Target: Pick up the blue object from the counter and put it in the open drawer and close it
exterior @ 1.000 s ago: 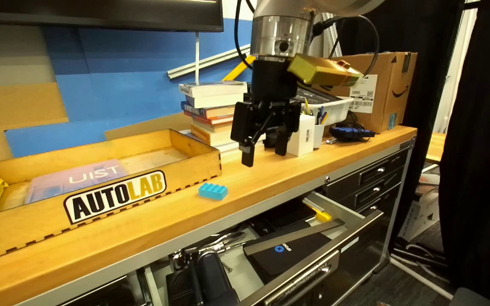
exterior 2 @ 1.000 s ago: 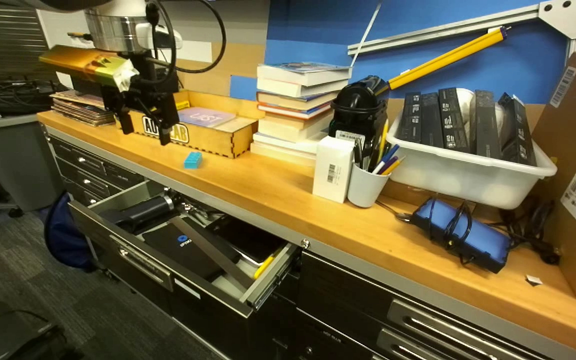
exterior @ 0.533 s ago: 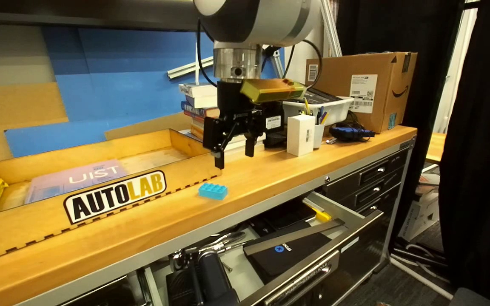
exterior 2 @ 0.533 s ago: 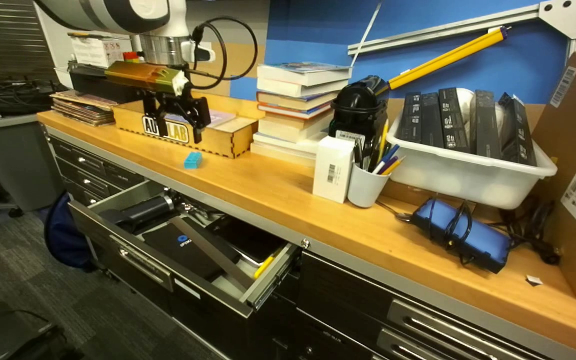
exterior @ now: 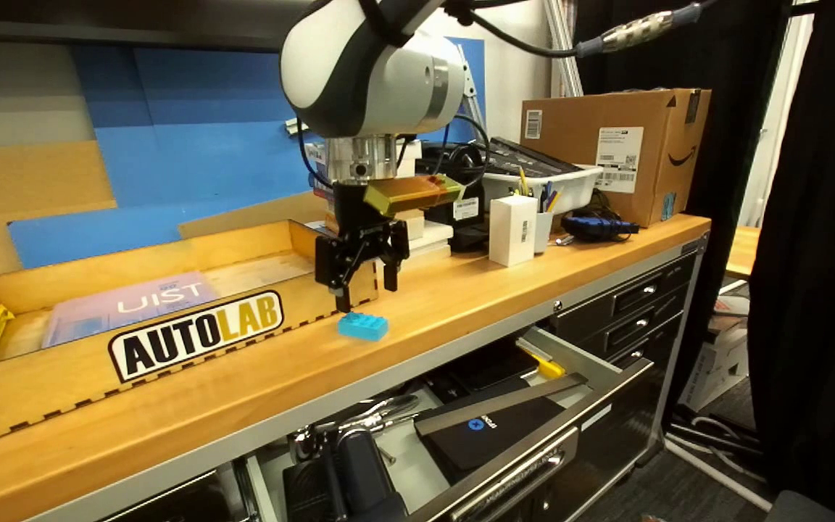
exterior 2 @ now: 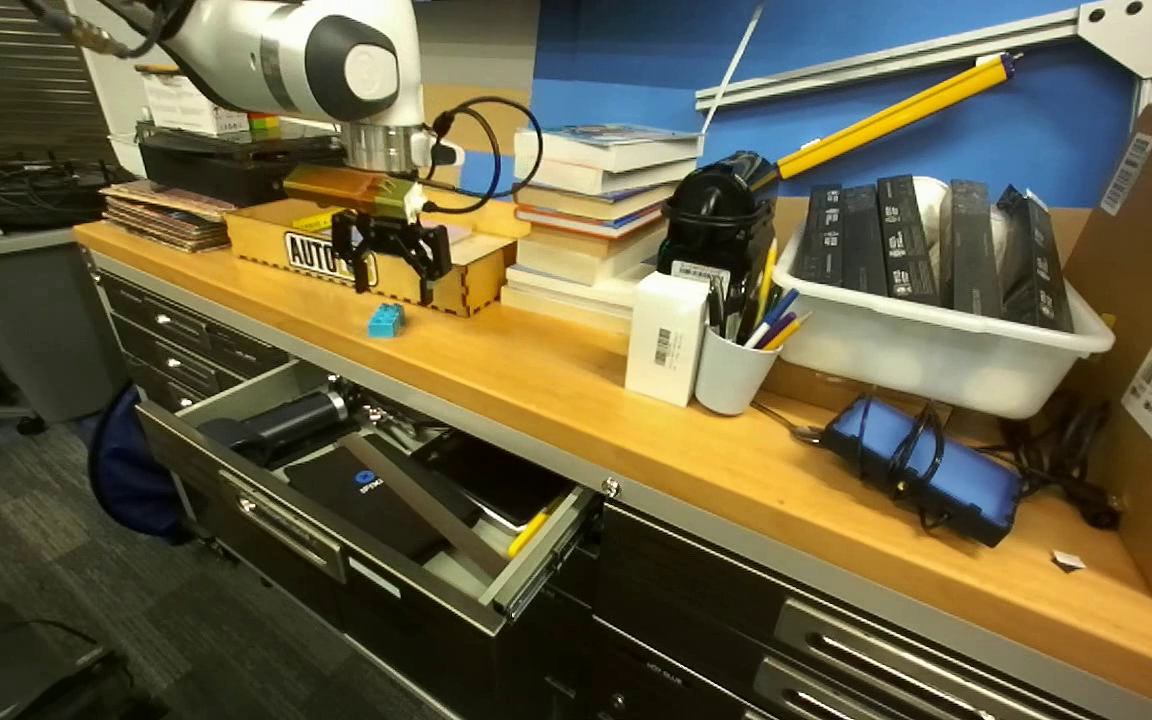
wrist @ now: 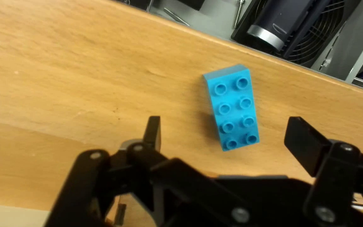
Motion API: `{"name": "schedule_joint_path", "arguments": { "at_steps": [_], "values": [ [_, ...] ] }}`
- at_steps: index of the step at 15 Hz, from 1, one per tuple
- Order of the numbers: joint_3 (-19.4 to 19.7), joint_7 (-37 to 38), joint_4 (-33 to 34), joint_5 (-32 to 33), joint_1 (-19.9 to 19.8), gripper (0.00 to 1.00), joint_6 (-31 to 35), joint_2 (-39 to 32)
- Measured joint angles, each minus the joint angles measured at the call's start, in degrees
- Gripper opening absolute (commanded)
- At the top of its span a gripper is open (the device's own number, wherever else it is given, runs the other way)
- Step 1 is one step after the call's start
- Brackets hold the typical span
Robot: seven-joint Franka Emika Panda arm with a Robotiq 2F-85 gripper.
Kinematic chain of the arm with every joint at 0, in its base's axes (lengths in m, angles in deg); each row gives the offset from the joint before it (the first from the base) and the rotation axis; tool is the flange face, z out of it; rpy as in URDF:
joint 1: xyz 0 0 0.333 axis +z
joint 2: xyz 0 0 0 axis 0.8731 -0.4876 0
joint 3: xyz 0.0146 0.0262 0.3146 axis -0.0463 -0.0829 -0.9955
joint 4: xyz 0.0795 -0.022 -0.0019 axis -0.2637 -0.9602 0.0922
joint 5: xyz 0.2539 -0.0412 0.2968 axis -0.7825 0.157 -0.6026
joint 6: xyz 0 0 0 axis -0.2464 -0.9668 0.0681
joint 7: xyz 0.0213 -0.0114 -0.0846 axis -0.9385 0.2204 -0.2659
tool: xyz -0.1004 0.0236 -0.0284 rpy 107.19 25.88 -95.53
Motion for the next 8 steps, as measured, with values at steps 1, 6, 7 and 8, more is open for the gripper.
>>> {"name": "schedule_joint_path", "arguments": {
  "at_steps": [1, 6, 7, 8],
  "values": [
    [-0.27, -0.30, 0.84, 0.00, 0.00, 1.00, -0.66, -1.10],
    [-1.97, -1.42, 2.16, 0.09, 0.27, 0.73, -2.48, -3.84],
    [-2.01, -1.00, 2.13, 1.06, 0.58, 0.66, -2.05, -4.05],
    [-1.99, 0.16, 1.98, 2.64, 0.92, 0.56, -1.02, -4.16]
  ]
}}
